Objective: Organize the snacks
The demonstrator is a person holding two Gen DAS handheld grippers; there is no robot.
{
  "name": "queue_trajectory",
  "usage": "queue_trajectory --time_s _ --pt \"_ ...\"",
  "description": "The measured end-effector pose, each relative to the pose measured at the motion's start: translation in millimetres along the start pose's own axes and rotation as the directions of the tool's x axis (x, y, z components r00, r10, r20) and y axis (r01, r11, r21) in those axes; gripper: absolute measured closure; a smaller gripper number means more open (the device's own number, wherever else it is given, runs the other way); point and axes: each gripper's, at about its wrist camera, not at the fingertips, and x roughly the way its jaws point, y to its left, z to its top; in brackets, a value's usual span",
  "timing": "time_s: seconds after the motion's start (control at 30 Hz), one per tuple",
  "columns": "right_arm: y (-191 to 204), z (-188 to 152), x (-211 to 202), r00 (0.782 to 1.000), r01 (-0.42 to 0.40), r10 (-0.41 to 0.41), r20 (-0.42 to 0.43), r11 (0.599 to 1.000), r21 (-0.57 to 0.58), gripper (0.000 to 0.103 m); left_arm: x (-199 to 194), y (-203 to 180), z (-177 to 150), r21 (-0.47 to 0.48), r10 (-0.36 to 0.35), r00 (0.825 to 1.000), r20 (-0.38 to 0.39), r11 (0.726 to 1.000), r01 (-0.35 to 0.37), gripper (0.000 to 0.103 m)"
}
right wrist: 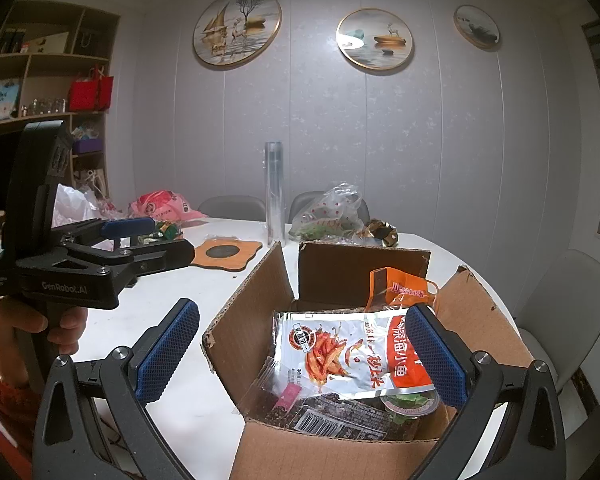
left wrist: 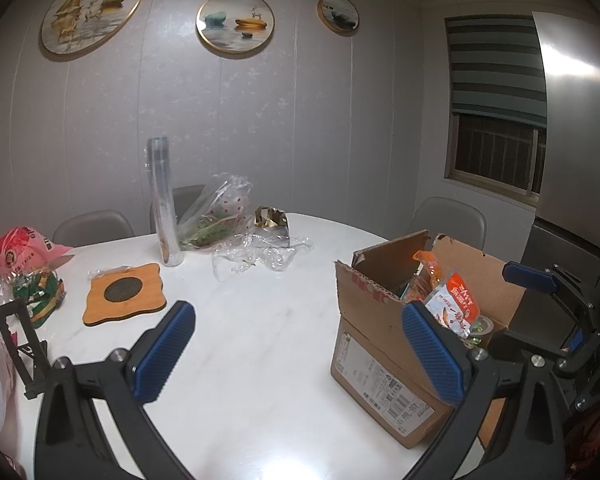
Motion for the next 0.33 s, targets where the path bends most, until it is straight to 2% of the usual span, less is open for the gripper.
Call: queue_trajectory --time_s 0.33 --pt "-0.1 0.0 -0.2 1.000 0.000 0.000 0.000 1.000 0.001 0.000 -0.7 -0.5 0.3 0.004 -0.004 1.000 0.003 1.000 0.004 0.001"
